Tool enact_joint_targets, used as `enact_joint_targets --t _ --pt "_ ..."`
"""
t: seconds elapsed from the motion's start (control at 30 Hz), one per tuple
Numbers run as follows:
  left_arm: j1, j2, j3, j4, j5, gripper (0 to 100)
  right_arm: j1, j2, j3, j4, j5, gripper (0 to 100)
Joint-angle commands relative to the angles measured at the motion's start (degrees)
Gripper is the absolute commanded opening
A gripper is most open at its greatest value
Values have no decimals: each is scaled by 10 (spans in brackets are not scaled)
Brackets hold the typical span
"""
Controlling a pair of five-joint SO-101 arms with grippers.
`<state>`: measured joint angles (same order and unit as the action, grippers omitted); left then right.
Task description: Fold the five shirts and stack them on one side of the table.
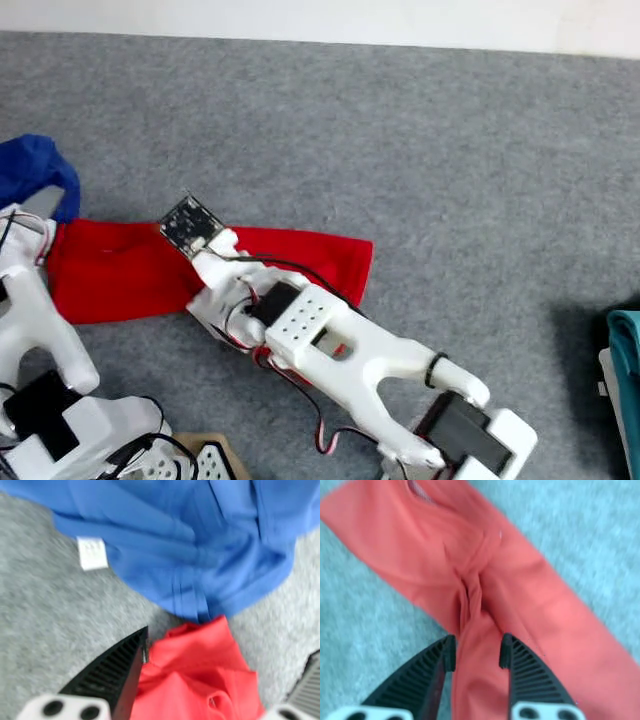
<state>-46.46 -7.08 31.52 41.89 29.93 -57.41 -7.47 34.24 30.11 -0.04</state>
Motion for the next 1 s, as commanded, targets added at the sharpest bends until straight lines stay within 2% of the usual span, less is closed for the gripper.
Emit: enact_joint_targets --t 0.0,0.13,0.23,0.3,0.47,0.63,0.77,0.87,0.97 --pt "-3 -8 -57 65 -7 457 15 -71 19 3 5 159" --pt "34 -8 -80 184 -6 457 44 -159 105 4 5 159" --pt "88 -8 -59 223 -7 457 64 -231 189 4 5 159" --pt "112 -8 -43 223 -7 457 80 -276 233 7 6 159" --pt "150 -8 15 222 -10 457 98 -366 278 108 41 159" --pt "149 -8 92 128 -11 457 93 -405 331 159 42 159" --pt "149 -8 125 80 -11 457 49 -430 334 212 47 159" --pt "148 -8 129 76 -11 459 14 -459 334 254 75 159" --pt "140 -4 128 76 -11 460 12 -473 336 276 87 159"
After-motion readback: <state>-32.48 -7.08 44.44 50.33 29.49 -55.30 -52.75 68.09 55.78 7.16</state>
